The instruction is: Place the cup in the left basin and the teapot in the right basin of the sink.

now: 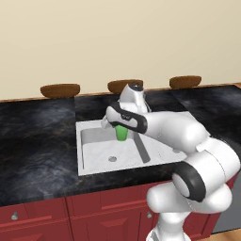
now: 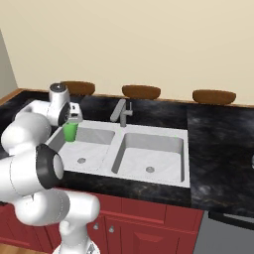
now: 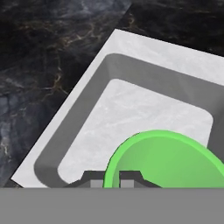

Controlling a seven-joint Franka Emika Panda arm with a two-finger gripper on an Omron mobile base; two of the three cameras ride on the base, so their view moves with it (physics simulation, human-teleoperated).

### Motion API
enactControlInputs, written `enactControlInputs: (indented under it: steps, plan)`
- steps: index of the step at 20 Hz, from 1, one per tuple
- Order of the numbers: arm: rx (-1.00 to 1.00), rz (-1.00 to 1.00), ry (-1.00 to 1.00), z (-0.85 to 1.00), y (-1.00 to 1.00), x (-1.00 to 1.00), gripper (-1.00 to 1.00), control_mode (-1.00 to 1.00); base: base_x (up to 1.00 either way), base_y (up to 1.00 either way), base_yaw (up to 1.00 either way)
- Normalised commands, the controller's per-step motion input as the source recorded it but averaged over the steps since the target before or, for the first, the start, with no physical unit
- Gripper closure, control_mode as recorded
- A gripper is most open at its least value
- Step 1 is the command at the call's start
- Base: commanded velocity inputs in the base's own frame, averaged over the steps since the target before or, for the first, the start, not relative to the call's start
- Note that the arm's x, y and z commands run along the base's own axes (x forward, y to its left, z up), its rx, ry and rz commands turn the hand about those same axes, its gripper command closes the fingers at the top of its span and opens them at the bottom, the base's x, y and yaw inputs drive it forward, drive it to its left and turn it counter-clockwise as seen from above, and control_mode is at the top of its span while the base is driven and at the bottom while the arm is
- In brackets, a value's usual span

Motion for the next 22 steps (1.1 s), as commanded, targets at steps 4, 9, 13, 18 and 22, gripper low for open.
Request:
enactControlInputs:
  steps: [4,9,13,18,22]
  plan:
    - [0.0,0.0,0.0,-0.27,0.0,0.07,1.0,-1.0,0.0,0.0,0.0]
    - [0.0,0.0,0.0,-0.43,0.0,0.03,1.0,-1.0,0.0,0.0,0.0]
    - [0.0,0.0,0.0,-0.4,0.0,0.16,1.0,-1.0,0.0,0.0,0.0]
    - [0.0,0.0,0.0,-0.4,0.0,0.19,1.0,-1.0,0.0,0.0,0.0]
    - [0.0,0.0,0.0,-0.28,0.0,0.26,1.0,-1.0,0.0,0.0,0.0]
